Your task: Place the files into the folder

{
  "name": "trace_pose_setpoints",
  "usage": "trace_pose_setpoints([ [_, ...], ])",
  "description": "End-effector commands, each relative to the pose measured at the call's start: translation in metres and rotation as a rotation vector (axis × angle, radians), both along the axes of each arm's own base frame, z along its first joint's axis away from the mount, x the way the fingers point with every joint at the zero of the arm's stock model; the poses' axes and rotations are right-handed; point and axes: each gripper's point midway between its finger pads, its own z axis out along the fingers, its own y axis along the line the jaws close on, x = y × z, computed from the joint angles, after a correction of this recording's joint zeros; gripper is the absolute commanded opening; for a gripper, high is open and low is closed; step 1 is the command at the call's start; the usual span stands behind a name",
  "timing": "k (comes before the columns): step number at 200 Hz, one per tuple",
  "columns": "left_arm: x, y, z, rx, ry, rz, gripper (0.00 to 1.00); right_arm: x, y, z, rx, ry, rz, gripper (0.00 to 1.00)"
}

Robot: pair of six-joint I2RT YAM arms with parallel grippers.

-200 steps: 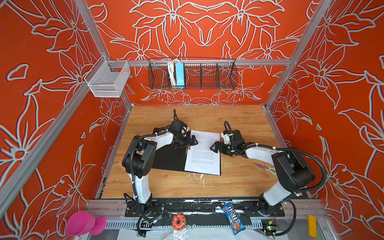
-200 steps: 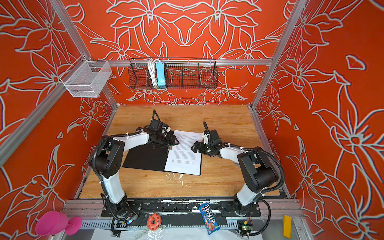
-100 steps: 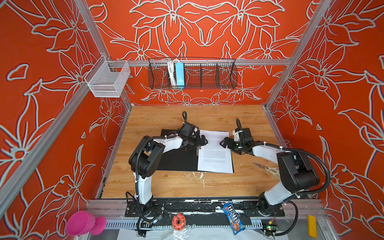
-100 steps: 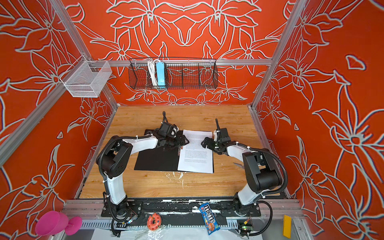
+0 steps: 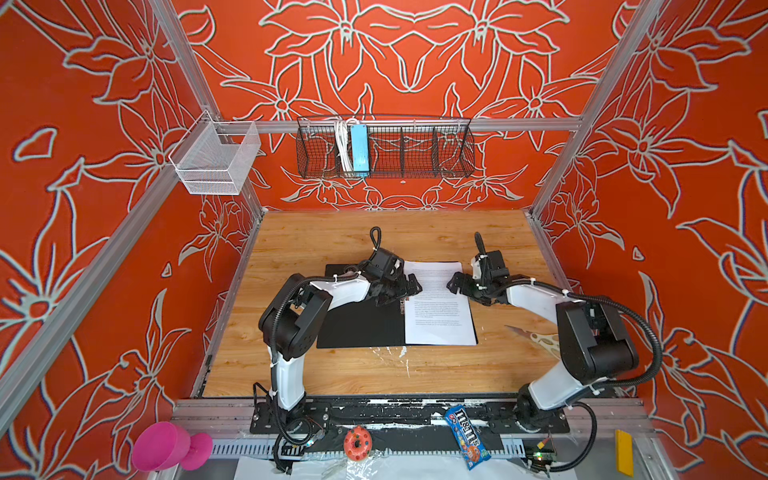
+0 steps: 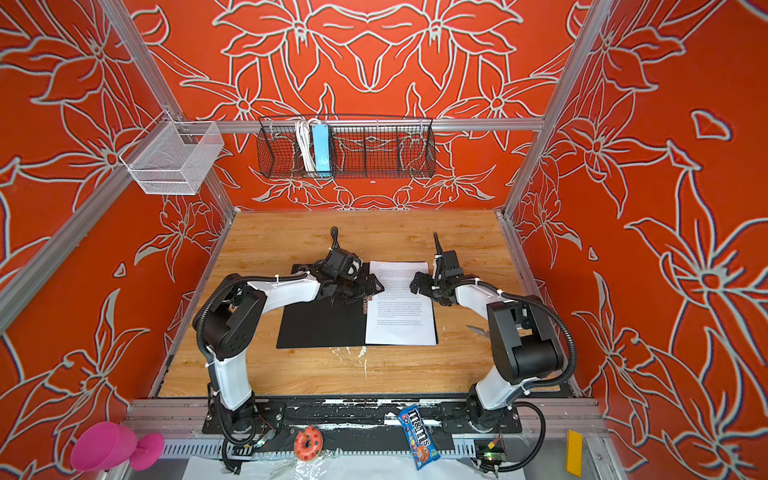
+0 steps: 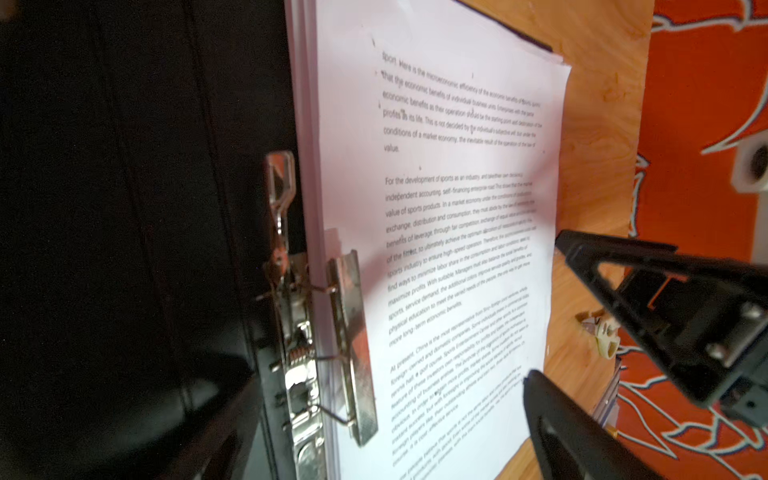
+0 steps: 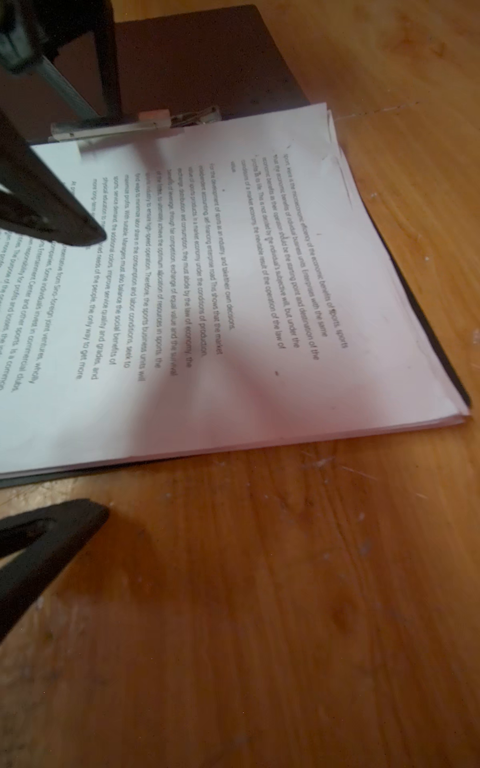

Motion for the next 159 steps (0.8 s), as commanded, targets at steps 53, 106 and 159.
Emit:
trace_pose_setpoints([
  [53,-0.027,0.003,-0.030,-0.027,0.137,-0.075,0.98,0.014,0.003,0.007,-0.035,0.020,0.024,0.97],
  [106,-0.031,0.005,-0.032,-0.027,0.137,-0.082,0.98,0.024,0.004,-0.005,-0.048,0.054,0.024,0.97],
  [159,-0.032,0.005,-0.035,-0.030,0.144,-0.079,0.98,0.032,0.015,-0.005,-0.022,0.049,0.049,0.97],
])
